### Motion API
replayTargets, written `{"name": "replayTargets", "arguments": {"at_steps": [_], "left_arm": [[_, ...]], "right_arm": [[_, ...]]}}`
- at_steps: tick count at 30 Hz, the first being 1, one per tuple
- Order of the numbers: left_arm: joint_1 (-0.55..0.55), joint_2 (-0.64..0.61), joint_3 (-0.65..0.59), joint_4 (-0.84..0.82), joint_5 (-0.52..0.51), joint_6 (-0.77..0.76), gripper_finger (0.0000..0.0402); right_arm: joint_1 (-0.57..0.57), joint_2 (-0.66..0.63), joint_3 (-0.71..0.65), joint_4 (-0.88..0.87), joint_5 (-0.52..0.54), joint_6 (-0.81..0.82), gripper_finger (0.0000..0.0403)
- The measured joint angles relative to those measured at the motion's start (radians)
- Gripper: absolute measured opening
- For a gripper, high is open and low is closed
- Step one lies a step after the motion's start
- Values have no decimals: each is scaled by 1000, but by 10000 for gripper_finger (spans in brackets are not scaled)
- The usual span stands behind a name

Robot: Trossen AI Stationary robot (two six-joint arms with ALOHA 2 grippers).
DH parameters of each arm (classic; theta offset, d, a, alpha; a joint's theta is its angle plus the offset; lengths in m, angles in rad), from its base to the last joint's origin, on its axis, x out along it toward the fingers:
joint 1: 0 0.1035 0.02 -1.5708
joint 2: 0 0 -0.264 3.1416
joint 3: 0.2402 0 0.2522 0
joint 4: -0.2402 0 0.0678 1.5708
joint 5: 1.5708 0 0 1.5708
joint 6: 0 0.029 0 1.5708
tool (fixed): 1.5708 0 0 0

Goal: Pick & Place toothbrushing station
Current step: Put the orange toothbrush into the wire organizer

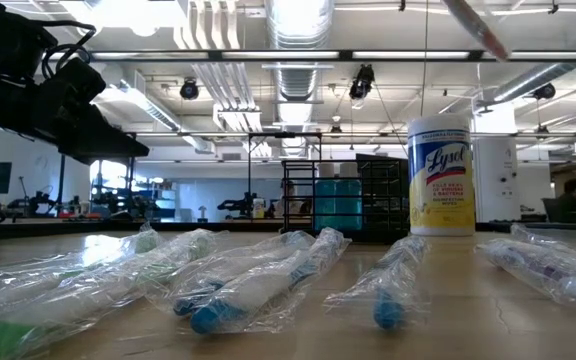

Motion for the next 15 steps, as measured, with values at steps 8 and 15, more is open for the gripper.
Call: {"name": "replayTargets", "arguments": {"at_steps": [8, 15], "left_arm": [[0, 0, 0, 0, 0, 27, 35], [0, 0, 0, -1, 1, -12, 35]], "right_arm": [[-150, -248, -289, 513, -425, -373, 13], [-318, -449, -609, 707, -587, -381, 13]]}}
